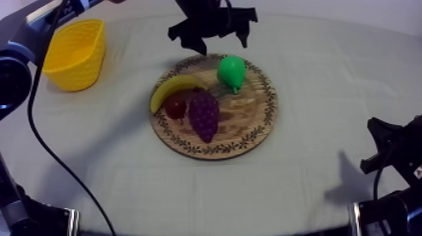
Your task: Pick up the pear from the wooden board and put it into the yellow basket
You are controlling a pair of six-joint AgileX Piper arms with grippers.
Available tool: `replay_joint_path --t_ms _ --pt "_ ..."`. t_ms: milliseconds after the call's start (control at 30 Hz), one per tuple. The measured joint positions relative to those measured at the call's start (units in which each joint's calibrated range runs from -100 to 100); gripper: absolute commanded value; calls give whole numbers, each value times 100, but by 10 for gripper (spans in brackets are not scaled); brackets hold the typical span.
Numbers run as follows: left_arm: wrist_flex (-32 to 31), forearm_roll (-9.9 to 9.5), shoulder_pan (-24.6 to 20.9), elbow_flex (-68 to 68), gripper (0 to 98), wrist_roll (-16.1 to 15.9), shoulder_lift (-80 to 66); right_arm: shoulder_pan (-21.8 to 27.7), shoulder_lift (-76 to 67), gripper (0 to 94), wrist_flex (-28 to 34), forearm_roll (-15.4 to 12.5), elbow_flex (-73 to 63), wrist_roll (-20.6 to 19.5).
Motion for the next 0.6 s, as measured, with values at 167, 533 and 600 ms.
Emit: replay_joint_path --t_ms 167,533,600 --pt "19 5 7 -41 923 24 104 0 0 4 0 0 0 -7" --pt "37 77 -70 -764 946 -14 899 0 0 4 0 0 0 0" --pt "79 91 -90 -980 949 -17 1086 0 0 4 0 0 0 0"
